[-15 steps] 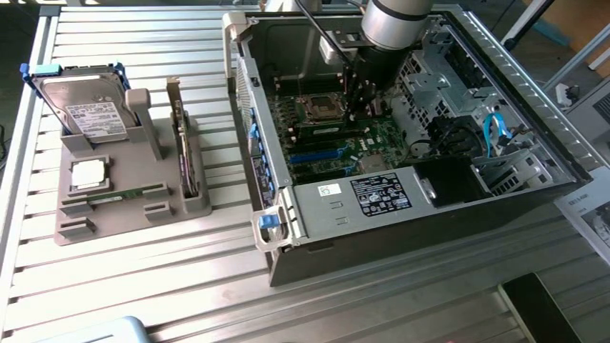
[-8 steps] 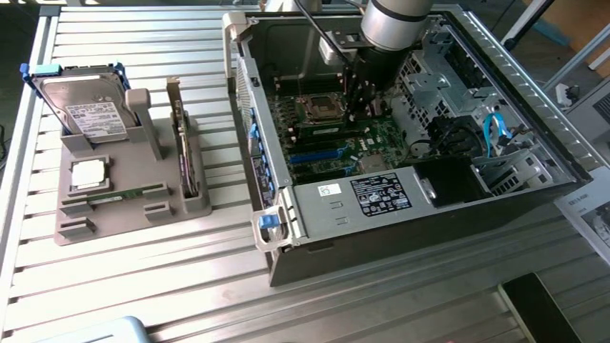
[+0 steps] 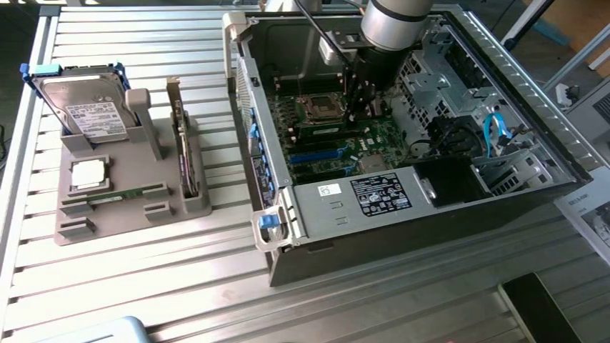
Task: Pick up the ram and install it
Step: 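Insert the ram into the slot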
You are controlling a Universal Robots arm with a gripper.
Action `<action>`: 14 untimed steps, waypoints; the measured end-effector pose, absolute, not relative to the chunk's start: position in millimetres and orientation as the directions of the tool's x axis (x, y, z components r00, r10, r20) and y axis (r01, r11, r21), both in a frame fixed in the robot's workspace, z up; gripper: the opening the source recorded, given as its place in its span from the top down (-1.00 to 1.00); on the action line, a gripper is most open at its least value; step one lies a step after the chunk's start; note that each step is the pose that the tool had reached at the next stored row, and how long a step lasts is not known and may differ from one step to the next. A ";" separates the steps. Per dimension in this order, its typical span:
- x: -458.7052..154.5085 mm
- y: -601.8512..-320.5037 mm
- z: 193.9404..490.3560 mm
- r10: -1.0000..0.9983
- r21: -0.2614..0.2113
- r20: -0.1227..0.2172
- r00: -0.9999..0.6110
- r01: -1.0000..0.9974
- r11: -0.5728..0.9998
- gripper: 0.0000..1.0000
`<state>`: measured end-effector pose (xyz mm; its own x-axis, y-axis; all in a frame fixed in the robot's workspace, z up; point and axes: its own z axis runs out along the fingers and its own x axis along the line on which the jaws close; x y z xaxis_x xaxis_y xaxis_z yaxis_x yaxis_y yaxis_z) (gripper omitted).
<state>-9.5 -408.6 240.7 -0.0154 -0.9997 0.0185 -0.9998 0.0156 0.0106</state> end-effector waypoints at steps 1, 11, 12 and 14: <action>-9.5 -408.7 240.7 -1.000 0.011 0.019 -0.015 -1.000 0.015 0.76; -10.3 -406.9 240.7 -1.000 0.011 0.018 -0.015 -1.000 0.015 0.76; -10.6 -407.0 240.7 -1.000 0.011 0.019 -0.015 -1.000 0.015 0.76; -10.6 -406.9 240.7 -1.000 0.011 0.018 -0.015 -1.000 0.015 0.76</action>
